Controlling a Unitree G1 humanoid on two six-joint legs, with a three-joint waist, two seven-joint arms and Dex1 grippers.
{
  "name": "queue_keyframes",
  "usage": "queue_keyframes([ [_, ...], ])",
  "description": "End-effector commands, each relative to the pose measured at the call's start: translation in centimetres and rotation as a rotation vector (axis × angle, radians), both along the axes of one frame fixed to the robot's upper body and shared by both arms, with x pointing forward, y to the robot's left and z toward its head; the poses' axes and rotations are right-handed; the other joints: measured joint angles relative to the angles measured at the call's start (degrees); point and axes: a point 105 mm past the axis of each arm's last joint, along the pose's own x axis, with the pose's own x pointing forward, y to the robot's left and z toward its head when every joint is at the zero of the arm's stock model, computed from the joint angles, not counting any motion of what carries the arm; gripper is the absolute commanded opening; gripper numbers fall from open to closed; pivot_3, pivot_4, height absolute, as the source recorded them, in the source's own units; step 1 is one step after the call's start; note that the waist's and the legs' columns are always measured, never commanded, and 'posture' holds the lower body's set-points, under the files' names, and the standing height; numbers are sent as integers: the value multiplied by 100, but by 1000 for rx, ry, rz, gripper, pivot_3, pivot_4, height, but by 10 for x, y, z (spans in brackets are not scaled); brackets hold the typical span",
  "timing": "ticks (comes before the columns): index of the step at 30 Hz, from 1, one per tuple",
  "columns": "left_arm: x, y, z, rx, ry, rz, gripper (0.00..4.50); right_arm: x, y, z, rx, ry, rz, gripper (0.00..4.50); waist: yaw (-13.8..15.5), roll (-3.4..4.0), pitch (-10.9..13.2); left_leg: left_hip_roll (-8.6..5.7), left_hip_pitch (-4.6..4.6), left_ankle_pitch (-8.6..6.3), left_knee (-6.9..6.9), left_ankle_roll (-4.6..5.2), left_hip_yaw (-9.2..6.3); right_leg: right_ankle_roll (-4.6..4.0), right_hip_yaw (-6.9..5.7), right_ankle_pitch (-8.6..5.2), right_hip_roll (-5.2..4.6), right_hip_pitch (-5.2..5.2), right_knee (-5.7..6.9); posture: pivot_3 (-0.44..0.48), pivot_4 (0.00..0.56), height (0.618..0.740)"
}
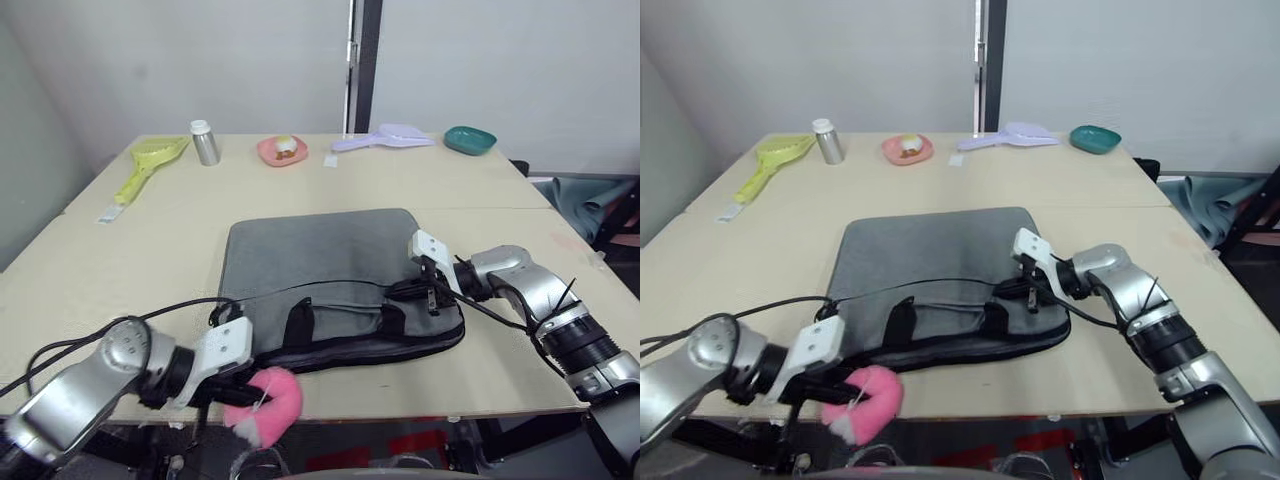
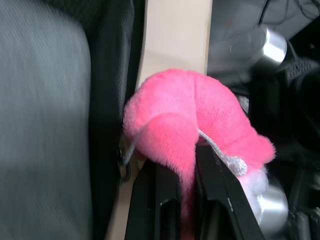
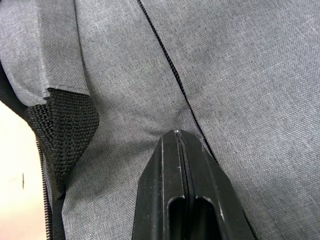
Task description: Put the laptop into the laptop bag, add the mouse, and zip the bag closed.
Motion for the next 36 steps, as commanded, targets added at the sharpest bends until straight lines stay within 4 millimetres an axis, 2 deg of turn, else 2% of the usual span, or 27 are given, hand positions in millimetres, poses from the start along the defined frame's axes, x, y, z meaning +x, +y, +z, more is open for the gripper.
queue_keyframes([
  [1,-2,-11,-3,-14,-40,-112,42,-11,-23,-37,-134,138,-74,0,-8,-13,4,4,0,0,2,0,0,0,-1,0,2,-1,6,0,150,740],
  [7,24,-14,-10,-40,-76,-45,42,-13,-28,-34,-145,142,-77,0,86,-5,5,1,1,0,5,0,5,-1,2,1,0,0,8,0,150,740],
  [16,27,-35,21,-157,-84,-172,42,-11,-28,-32,-152,140,-76,0,203,-8,14,3,4,1,30,1,7,-3,9,2,-2,-3,41,0,150,740],
  [22,65,-7,17,-83,-150,-24,42,-11,-27,-31,-149,139,-75,0,198,-8,19,7,-3,1,30,0,10,-3,8,2,3,-14,46,0,150,740],
  [25,77,12,26,-92,-146,42,42,-11,-28,-31,-149,137,-78,0,190,-8,20,8,-1,1,30,0,11,-3,9,2,3,-14,48,0,150,740],
  [28,84,23,29,-89,-146,81,42,-10,-27,-30,-146,132,-80,0,192,-8,21,11,-1,1,30,0,12,-3,9,2,6,-16,48,0,150,740],
  [31,79,19,29,-102,-120,54,42,-8,-27,-30,-145,126,-83,0,194,-10,24,11,-3,1,29,0,14,-3,9,2,5,-16,47,0,150,740],
  [36,52,2,20,-32,-113,-113,42,-8,-26,-30,-139,124,-86,0,186,-8,33,12,-3,1,29,0,14,-4,7,2,5,-17,46,0,150,740],
])
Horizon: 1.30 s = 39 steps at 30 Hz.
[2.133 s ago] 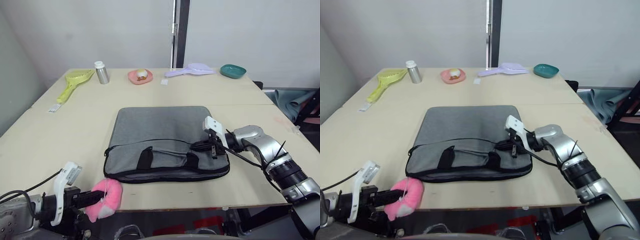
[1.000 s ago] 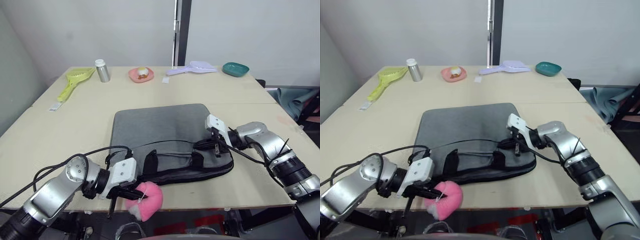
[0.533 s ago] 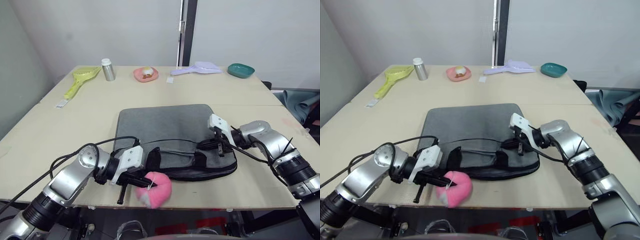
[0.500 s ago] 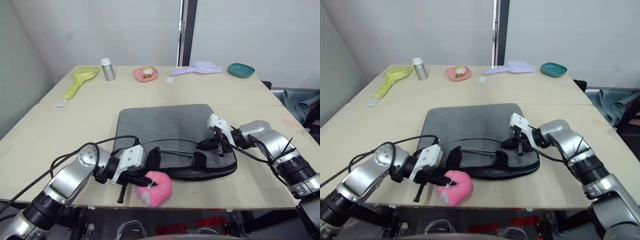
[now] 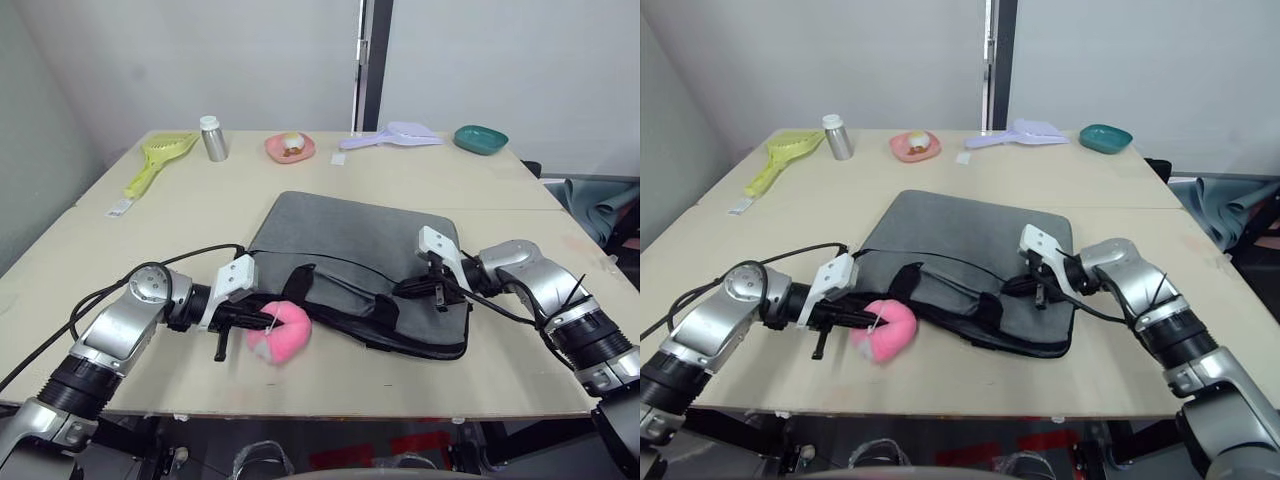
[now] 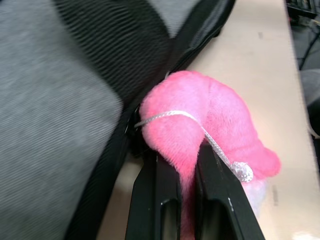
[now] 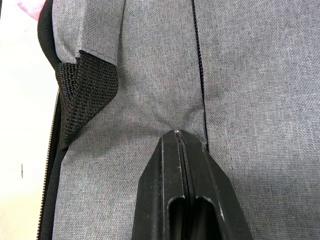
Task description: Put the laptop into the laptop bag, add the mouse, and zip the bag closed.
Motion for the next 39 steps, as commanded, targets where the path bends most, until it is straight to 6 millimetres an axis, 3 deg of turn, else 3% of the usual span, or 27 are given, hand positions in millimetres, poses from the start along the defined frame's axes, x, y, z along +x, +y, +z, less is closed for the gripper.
queue_keyframes([
  [1,-18,-16,2,49,-49,-151,42,-9,-15,-36,-102,117,-68,0,3,1,4,0,0,0,0,0,0,0,0,0,0,0,-1,0,150,740],
  [16,-10,-99,4,70,-200,-381,42,-8,-10,-35,-94,120,-59,0,-25,-11,22,0,1,1,3,1,7,-3,6,1,-1,0,2,0,150,740],
  [23,-12,-134,12,-53,-119,-415,42,-6,-9,-34,-97,117,-54,0,-42,-14,26,-2,0,2,8,3,8,-4,8,2,-2,0,8,0,150,740],
  [30,-18,-147,20,-130,39,-488,42,-5,-8,-33,-96,111,-53,0,-43,-18,33,-2,2,3,19,6,8,-7,10,4,-2,0,20,0,150,740],
  [37,-8,-138,24,-164,40,-399,42,-6,-9,-33,-93,108,-64,0,-59,-19,55,-1,1,3,22,7,8,-9,10,5,-2,0,21,0,150,740],
  [39,-4,-129,25,-182,76,-331,791,-7,-10,-33,-89,109,-68,0,-60,-17,59,-2,1,3,22,8,8,-9,11,5,-3,0,22,0,150,740],
])
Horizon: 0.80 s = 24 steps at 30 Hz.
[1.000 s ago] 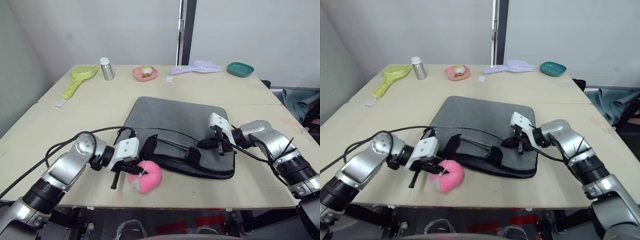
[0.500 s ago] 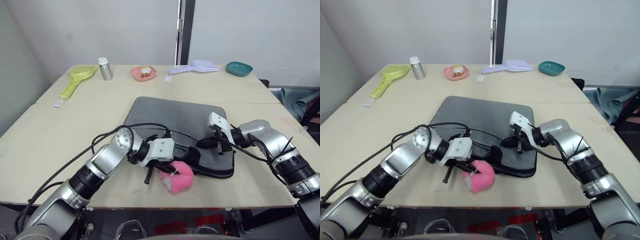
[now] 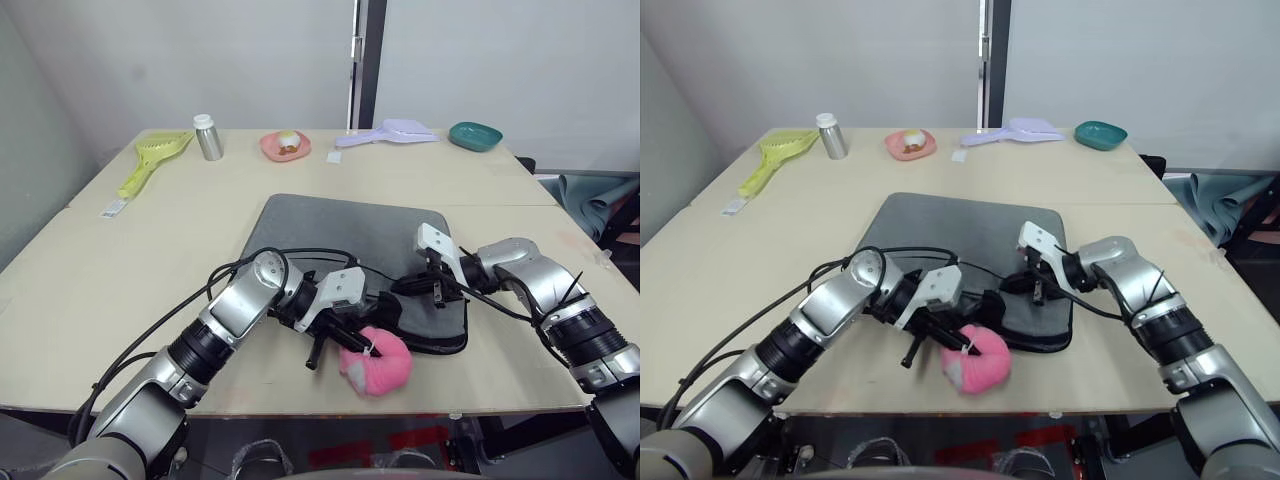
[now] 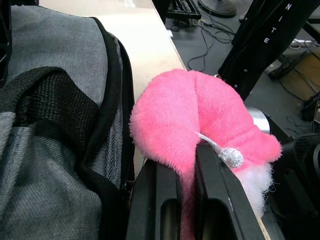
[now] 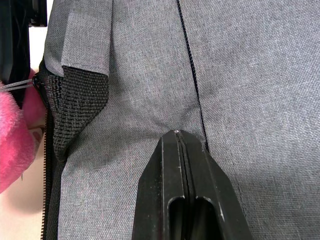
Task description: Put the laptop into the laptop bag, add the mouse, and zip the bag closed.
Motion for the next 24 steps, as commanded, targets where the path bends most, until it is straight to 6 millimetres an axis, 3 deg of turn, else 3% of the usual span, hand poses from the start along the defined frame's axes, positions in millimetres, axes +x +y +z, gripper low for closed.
queue_keyframes([
  [1,3,8,21,-94,18,65,1048,-11,-13,-36,-100,110,-59,0,-2,1,2,0,1,0,0,0,0,0,0,0,0,0,2,0,150,740],
  [4,3,24,34,-127,51,137,2212,-11,-13,-37,-99,109,-66,0,-3,2,7,1,1,0,0,0,-1,0,-1,0,1,-1,4,0,150,740],
  [6,-3,43,37,-76,-4,158,2720,-11,-14,-36,-94,108,-70,0,-8,1,18,1,0,0,0,0,-1,0,-1,0,1,-3,5,0,150,740],
  [7,-6,52,36,-38,-32,161,3269,-11,-14,-36,-94,107,-71,0,-6,2,18,3,0,0,0,-1,-2,0,-2,0,2,-4,5,0,150,740],
  [8,-9,64,35,12,-54,169,3524,-11,-14,-36,-94,106,-73,0,-9,2,18,4,0,-1,0,-1,-2,0,-3,-1,2,-3,5,0,150,740],
  [11,-16,90,36,96,-88,177,3524,-11,-15,-35,-91,102,-75,0,-29,7,21,4,1,-2,-4,-3,-1,1,-2,-2,3,-4,2,0,150,740],
  [13,-12,130,45,186,-148,252,3524,-10,-16,-26,-71,76,-81,0,-39,5,31,4,0,-2,-4,-3,-2,0,-3,-3,2,-4,0,0,150,740],
  [15,-10,152,53,225,-179,299,3524,-10,-17,-19,-57,56,-84,0,-36,7,65,6,-5,-2,-4,-4,-4,1,-5,-3,4,-8,-1,0,150,740],
  [16,-9,156,58,218,-188,318,3524,-10,-18,-17,-51,43,-87,0,-9,13,74,7,-6,-2,-4,-5,-5,3,-5,-4,6,-9,-1,0,150,740],
  [18,8,163,90,90,-240,412,3524,-9,-20,2,3,-3,-99,0,69,15,81,3,-7,-2,-4,-4,-3,2,-4,-4,2,-8,-7,0,150,740],
  [20,21,164,109,-4,-307,452,3524,-9,-20,17,49,-39,-111,0,117,18,99,1,-10,-2,-3,-4,-3,1,-4,-3,1,-8,-6,0,150,740],
  [24,39,160,116,-57,-419,469,3524,-20,-24,43,95,-108,-119,0,119,46,118,0,-23,-1,4,-3,1,-1,-2,-1,0,-19,4,0,150,740],
])
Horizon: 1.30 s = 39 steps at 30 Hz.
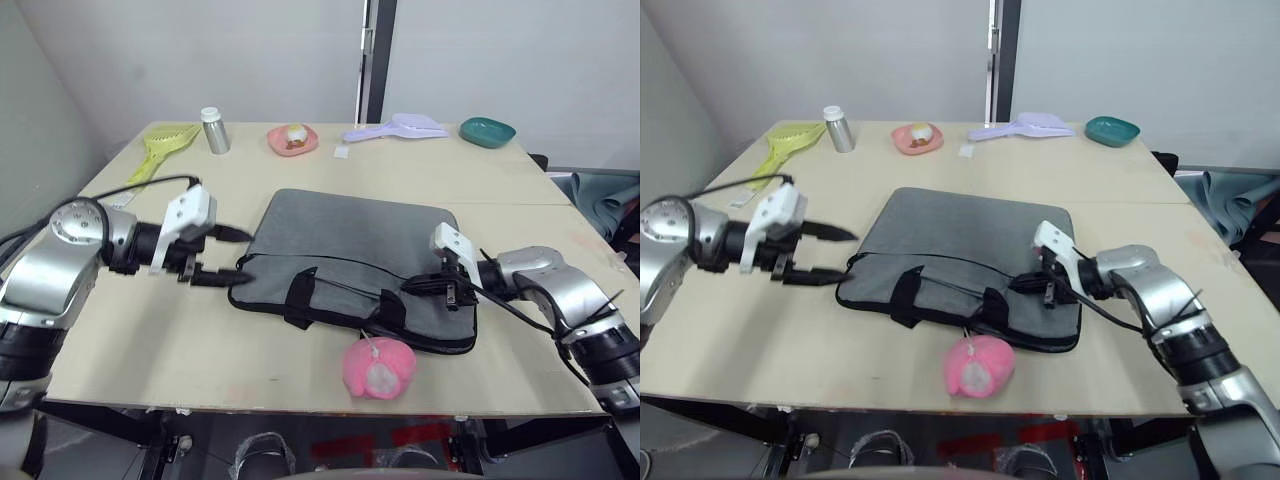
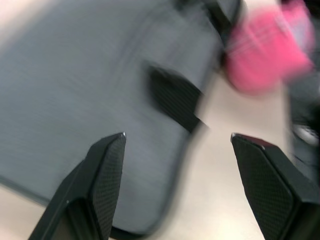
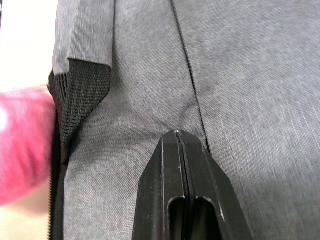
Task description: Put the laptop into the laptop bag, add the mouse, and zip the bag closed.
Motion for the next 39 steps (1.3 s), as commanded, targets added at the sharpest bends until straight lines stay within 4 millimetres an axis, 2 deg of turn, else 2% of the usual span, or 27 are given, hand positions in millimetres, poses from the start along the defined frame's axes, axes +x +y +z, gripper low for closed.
queue_keyframes([
  [1,10,1,2,-12,-78,8,3524,-9,-6,32,35,-89,-23,0,-18,4,2,1,-13,0,0,0,1,0,1,0,1,-19,1,0,150,740],
  [4,15,2,-4,-20,-106,11,3524,-21,-8,51,69,-139,-39,0,-53,0,5,6,-85,36,11,51,-1,3,3,2,11,-101,39,0,150,740],
  [6,23,4,-11,-28,-174,12,3524,-38,-13,75,97,-199,-62,0,-28,1,6,21,-109,36,18,50,-2,18,1,10,25,-129,52,0,150,740],
  [8,28,5,-22,-20,-183,1,3524,-56,-19,94,102,-242,-93,0,15,1,6,36,-126,34,24,47,-5,19,-2,10,36,-146,61,0,150,740],
  [13,37,1,-39,-11,-159,-52,3524,-85,-31,123,108,-299,-167,0,62,-1,7,63,-147,25,71,32,-12,-1,1,1,59,-158,81,0,150,740],
  [16,40,-6,-45,-27,-121,-131,2670,-105,-35,136,82,-312,-193,0,128,3,10,63,-143,-2,93,-9,-10,1,11,3,56,-158,102,0,150,740],
  [18,40,-8,-48,-30,-104,-165,1956,-111,-36,138,75,-307,-203,0,165,3,10,65,-133,-1,108,-9,-10,-1,15,5,58,-154,117,0,150,740],
  [22,55,-29,-57,-34,-58,-240,512,-124,-36,127,66,-217,-248,0,241,4,10,67,-127,-2,132,-9,-8,-1,22,5,58,-152,137,0,150,740],
  [23,57,-33,-59,-35,-42,-255,124,-125,-35,123,79,-186,-256,523,265,3,10,67,-129,-2,140,-9,-8,-1,22,5,57,-153,142,0,150,740],
  [24,58,-35,-62,-35,-22,-272,0,-126,-33,120,85,-168,-259,856,280,3,10,67,-130,-2,143,-9,-9,-1,22,5,57,-153,143,0,150,740],
  [29,55,-46,-86,19,68,-327,0,-133,-11,98,100,-28,-210,2534,271,4,9,67,-144,-3,152,-9,-10,2,23,7,57,-161,144,0,150,740],
  [34,56,-45,-104,75,109,-325,0,-123,4,72,89,114,-222,4213,280,4,9,70,-148,-3,161,-11,-24,8,15,10,59,-155,145,0,150,740],
  [37,52,-40,-122,112,152,-319,0,-110,22,44,49,172,-207,4213,245,7,5,66,-121,-4,166,-13,-27,12,16,12,55,-123,142,0,150,740],
  [39,51,-39,-127,115,165,-311,0,-104,29,34,32,188,-202,4213,241,10,3,66,-82,-5,162,-16,-30,13,13,10,53,-89,143,0,150,740],
])
